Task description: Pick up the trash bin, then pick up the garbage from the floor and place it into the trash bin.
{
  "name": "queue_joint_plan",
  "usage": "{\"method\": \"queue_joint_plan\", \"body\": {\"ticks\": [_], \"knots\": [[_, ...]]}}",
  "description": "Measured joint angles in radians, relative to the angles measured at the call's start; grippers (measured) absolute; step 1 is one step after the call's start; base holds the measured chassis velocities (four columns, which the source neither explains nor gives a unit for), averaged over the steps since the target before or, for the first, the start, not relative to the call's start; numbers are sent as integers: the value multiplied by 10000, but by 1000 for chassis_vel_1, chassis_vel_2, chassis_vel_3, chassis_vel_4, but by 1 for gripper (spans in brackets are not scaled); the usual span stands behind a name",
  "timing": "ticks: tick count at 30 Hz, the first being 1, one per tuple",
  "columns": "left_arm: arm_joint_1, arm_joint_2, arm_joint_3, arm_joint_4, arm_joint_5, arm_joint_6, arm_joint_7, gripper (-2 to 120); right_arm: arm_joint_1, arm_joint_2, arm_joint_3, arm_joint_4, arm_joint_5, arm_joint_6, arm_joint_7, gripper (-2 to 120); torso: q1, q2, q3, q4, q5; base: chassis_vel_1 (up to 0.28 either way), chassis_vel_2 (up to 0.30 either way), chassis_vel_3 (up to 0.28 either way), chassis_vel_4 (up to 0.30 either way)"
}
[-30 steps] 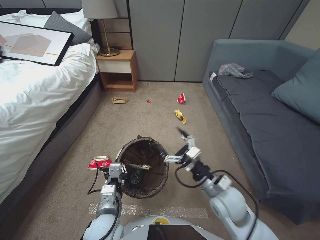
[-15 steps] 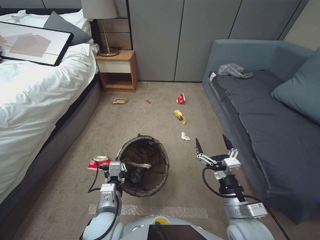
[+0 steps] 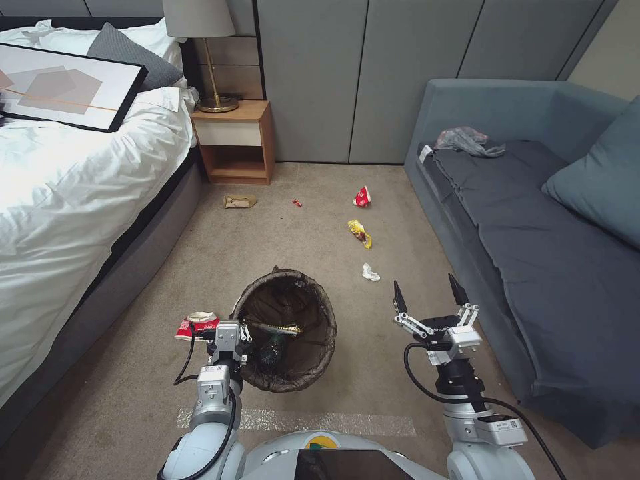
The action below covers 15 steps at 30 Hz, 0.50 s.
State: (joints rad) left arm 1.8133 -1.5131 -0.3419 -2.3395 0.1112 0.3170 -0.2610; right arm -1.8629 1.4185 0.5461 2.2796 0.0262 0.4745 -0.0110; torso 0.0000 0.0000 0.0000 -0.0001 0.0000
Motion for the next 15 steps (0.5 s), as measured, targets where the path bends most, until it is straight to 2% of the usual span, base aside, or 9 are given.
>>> {"method": "queue_joint_plan", "body": {"ticks": [10,15], "knots": [[-75,-61,9,43,25,33,0,0,273,21,-16,-176,280,-39,-4,100,0,0,0,1,-1,0,0,0,0],[-86,-75,6,47,25,39,0,0,306,8,17,-181,343,-45,-70,100,-1,0,-1,2,0,-74,66,61,-70]]}}
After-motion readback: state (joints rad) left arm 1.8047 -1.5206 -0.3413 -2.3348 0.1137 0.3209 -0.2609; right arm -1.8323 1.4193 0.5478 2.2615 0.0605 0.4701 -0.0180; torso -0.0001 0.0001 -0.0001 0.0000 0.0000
